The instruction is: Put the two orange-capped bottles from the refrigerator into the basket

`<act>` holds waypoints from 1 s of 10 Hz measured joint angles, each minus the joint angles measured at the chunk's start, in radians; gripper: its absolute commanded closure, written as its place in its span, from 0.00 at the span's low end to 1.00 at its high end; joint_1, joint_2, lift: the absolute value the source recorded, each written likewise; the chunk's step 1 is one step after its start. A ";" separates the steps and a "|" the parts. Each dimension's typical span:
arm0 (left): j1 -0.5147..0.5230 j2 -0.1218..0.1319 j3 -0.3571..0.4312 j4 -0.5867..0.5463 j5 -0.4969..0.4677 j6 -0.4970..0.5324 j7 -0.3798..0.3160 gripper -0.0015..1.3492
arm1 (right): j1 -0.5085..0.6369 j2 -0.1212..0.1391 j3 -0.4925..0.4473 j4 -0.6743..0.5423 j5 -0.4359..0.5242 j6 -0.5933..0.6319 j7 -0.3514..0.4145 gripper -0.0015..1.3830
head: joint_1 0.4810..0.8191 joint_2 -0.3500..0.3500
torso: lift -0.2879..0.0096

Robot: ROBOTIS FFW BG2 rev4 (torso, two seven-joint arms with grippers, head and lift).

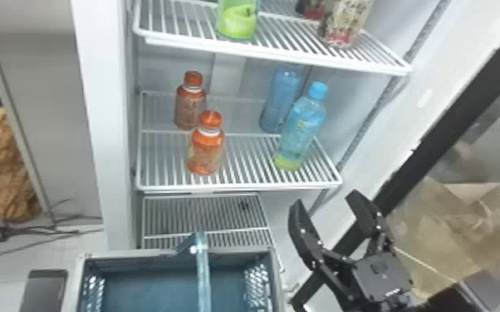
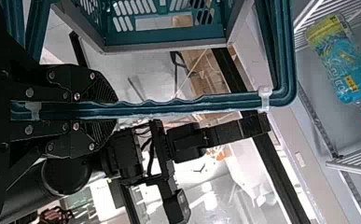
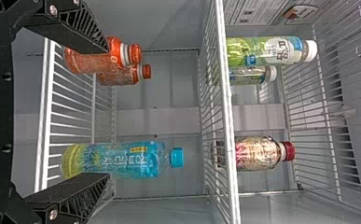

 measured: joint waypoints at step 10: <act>-0.005 0.002 -0.006 0.000 0.004 -0.002 -0.002 0.88 | -0.099 -0.041 0.078 0.081 -0.028 -0.010 0.000 0.08 | 0.63 0.00 | 0.00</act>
